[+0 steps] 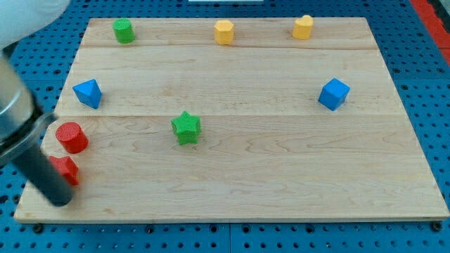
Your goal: Keep red circle at bottom center
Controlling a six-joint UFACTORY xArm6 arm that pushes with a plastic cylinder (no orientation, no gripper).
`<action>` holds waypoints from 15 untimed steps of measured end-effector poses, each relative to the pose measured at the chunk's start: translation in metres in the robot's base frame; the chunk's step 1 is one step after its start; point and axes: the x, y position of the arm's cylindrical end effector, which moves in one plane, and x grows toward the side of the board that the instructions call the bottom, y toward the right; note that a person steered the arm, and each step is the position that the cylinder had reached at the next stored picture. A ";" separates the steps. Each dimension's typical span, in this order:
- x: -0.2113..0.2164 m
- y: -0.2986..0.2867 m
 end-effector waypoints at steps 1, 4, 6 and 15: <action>0.008 -0.058; -0.112 -0.060; -0.116 -0.061; -0.128 -0.042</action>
